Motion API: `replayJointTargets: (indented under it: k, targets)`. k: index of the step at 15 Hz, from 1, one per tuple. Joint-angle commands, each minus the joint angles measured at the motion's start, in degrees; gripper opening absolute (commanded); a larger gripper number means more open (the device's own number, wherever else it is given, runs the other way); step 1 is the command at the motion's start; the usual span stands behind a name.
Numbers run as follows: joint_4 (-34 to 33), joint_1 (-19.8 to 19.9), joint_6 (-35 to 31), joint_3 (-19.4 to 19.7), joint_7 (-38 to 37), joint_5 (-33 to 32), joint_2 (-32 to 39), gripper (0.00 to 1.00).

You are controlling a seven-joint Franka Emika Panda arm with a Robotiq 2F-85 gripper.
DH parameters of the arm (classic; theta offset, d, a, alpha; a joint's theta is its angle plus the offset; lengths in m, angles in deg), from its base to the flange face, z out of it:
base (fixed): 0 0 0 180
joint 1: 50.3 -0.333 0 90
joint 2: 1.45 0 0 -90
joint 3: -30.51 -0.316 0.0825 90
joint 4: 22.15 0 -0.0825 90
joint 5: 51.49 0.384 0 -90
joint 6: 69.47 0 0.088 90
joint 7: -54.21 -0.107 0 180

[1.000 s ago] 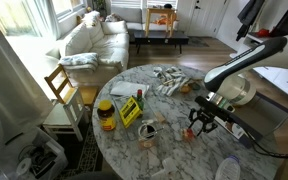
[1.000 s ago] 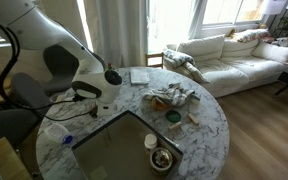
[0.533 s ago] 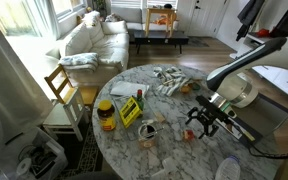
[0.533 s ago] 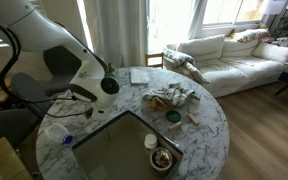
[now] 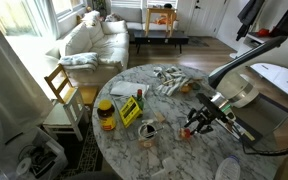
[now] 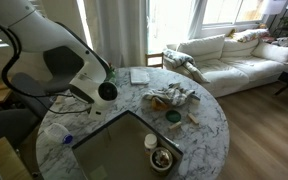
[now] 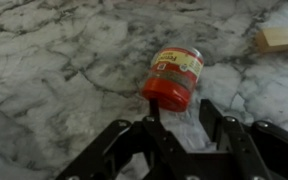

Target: Turn the clear small jar with the red lid the right way up on the table, pick up the wooden block and put it on the clear small jar with a red lid

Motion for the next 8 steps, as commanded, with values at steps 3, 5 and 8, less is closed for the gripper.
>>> replayJointTargets:
  k: [3,5,8]
  targets:
    - [0.8,0.0,1.1,0.5,0.8,1.8,-0.2,0.5]
    - [0.9,0.1,1.3,0.5,0.7,1.9,-0.2,0.46]
    - [0.8,0.3,1.7,0.4,0.9,3.0,0.2,0.67]
